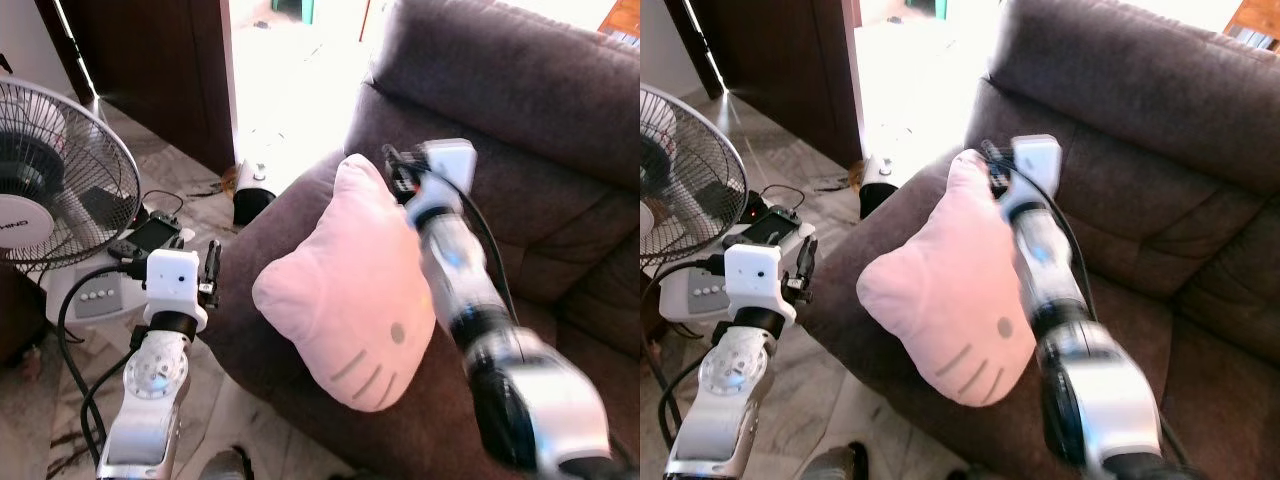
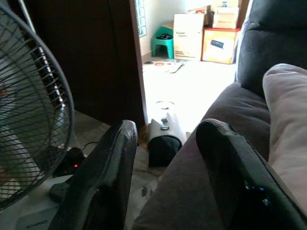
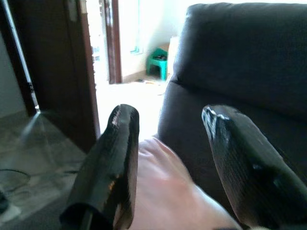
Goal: Move the pillow to the sofa from floor
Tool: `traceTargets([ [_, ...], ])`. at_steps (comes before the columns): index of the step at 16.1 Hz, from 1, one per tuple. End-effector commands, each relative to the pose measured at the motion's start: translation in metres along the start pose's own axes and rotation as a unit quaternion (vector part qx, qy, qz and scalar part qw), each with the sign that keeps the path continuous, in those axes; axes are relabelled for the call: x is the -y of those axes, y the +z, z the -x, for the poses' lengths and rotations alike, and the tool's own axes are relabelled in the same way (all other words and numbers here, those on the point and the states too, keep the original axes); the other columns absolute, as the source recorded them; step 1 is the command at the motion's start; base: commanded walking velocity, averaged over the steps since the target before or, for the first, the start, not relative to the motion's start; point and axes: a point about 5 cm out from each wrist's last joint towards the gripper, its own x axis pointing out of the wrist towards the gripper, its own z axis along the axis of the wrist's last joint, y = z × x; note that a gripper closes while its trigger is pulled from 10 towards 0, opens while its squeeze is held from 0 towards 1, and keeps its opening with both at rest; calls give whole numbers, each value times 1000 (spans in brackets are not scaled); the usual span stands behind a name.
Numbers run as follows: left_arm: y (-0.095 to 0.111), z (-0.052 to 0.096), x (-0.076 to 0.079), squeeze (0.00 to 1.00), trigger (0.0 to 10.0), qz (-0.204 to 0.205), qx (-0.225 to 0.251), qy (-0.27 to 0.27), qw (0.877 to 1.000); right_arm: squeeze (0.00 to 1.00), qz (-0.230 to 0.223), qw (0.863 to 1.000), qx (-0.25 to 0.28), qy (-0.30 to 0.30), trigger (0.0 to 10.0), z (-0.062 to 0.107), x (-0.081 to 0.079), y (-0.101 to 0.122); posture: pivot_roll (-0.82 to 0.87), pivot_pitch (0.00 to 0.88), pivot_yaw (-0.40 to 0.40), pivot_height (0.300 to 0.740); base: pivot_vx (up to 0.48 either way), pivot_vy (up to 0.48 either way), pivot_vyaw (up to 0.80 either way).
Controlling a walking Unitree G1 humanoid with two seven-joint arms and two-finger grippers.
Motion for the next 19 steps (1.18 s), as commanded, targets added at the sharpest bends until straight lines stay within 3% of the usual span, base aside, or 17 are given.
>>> traceTargets([
  [1, -3, -1, -3, 0, 10000, -2, -1, 7, 1000, 0, 15, 1000, 17, -10, 10000, 5, 7, 2, 116, 88, -116, 740, 0, 0, 0],
  [3, -8, -2, -6, 0, 10000, -7, -5, 11, 1000, 0, 27, 999, 14, -41, 10000, 31, 21, -11, 112, 69, -109, 740, 0, 0, 0],
  [5, -15, 0, -10, 0, 10000, -13, -15, 14, 1000, 0, 54, 993, -8, -105, 10000, 58, 45, -23, 95, 35, -97, 740, 0, 0, 0],
  [6, -21, 3, -11, 0, 10000, -14, -24, 12, 1000, 0, 74, 987, -48, -135, 10000, 70, 56, -37, 92, 21, -94, 740, 0, 0, 0],
  [7, -24, 3, -11, 0, 10000, -12, -29, 12, 999, 0, 76, 984, -70, -145, 10000, 74, 59, -45, 93, 13, -93, 740, 0, 0, 0],
  [8, -35, 6, -14, 0, 10000, -13, -49, 15, 999, 0, 71, 979, -112, -157, 10000, 89, 61, -64, 99, 0, -93, 740, 0, 0, 0],
  [9, -55, 13, -16, 0, 10000, -14, -86, 18, 996, 0, 82, 972, -137, -171, 10000, 102, 63, -80, 104, 0, -90, 740, 0, 0, 0],
  [10, -61, 14, -17, 0, 10000, -15, -98, 20, 995, 0, 86, 970, -145, -176, 10000, 105, 63, -84, 103, 0, -89, 740, 0, 0, 0],
  [12, -100, 32, -21, 0, 10000, -1, -179, 20, 984, 0, 70, 946, -253, -191, 10000, 135, 64, -124, 103, 0, -81, 740, 0, 0, 0],
  [13, -106, 36, -21, 0, 10000, 8, -195, 17, 981, 0, 69, 940, -275, -188, 10000, 142, 63, -131, 103, 0, -80, 740, 0, 0, 0],
  [15, -132, 51, -16, 0, 10000, 21, -261, -2, 965, 0, 81, 921, -338, -174, 10000, 163, 58, -152, 99, 0, -81, 740, 0, 0, 0],
  [18, -167, 76, -7, 0, 10000, 26, -356, -18, 934, 0, 41, 891, -424, -155, 10000, 197, 48, -178, 106, 0, -89, 740, 0, 0, 0],
  [19, -170, 78, -6, 0, 10000, 25, -367, -18, 930, 0, 32, 889, -432, -149, 10000, 201, 45, -180, 102, 0, -89, 740, 0, 0, 0],
])
